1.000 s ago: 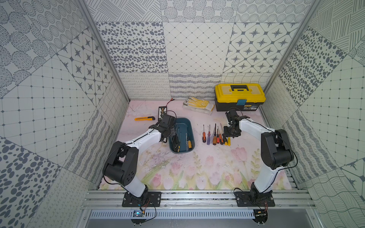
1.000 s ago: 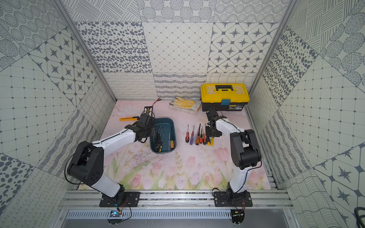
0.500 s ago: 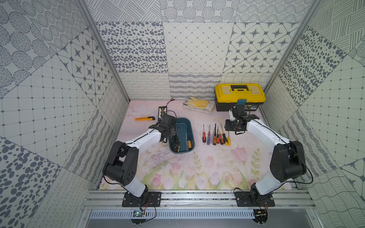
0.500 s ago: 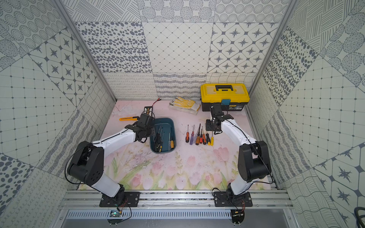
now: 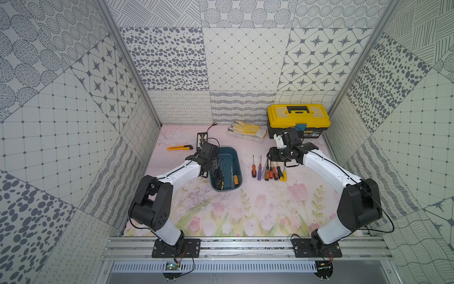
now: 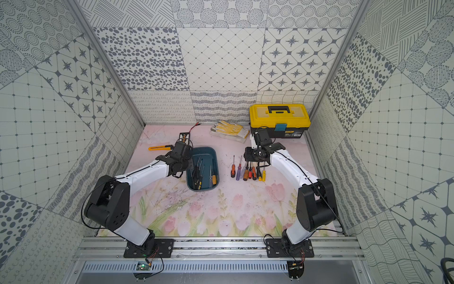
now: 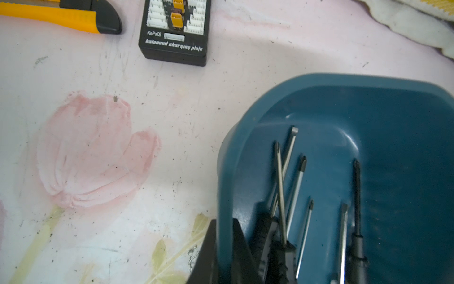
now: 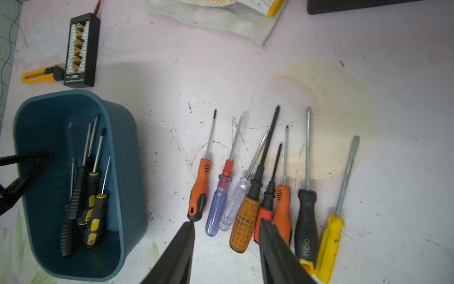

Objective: Take out the screwdriver from the storage box
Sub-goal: Pick up the screwdriver from the storage box.

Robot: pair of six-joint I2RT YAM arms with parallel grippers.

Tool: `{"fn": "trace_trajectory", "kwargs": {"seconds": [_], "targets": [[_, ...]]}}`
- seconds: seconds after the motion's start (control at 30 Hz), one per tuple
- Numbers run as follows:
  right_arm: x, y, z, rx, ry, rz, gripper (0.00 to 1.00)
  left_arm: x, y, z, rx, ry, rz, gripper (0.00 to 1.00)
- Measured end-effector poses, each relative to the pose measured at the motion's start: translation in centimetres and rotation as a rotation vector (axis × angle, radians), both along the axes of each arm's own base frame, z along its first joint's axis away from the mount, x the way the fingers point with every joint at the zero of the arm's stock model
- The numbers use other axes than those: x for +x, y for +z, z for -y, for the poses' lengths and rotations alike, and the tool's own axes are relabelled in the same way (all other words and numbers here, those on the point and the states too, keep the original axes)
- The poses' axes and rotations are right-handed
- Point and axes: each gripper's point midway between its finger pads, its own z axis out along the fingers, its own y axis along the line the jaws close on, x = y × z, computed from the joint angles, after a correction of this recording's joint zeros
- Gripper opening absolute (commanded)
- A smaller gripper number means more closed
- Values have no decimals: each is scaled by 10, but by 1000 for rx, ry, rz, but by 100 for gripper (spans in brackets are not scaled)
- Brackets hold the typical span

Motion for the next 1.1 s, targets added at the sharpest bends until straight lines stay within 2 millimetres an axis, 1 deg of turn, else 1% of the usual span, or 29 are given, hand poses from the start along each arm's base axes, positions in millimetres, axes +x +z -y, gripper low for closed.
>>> {"fn": "trace_trajectory", "kwargs": {"seconds": [0.1, 0.2, 0.33, 0.43, 0.6, 0.7, 0.9, 1.03, 1.1], "targets": [[-6, 9, -26, 26, 60, 16, 47, 0, -1, 0, 0, 0, -2, 0], [-6, 20, -50, 53, 112, 39, 47, 0, -1, 0, 1, 0, -3, 0], [-6, 23, -76, 79, 161, 50, 47, 0, -1, 0, 1, 0, -3, 0], [-9, 16, -91, 90, 187, 34, 47, 0, -1, 0, 0, 0, -2, 0], [-15, -3, -114, 98, 219, -17, 46, 0, -1, 0, 0, 0, -2, 0], [-19, -11, -129, 115, 239, -38, 43, 0, -1, 0, 0, 0, -2, 0], [-36, -24, -167, 145, 308, -86, 42, 0, -1, 0, 0, 0, -2, 0], [-49, -30, -194, 161, 362, -108, 42, 0, -1, 0, 0, 0, -2, 0], [-53, -32, -204, 170, 381, -115, 42, 0, -1, 0, 0, 0, -2, 0]]}}
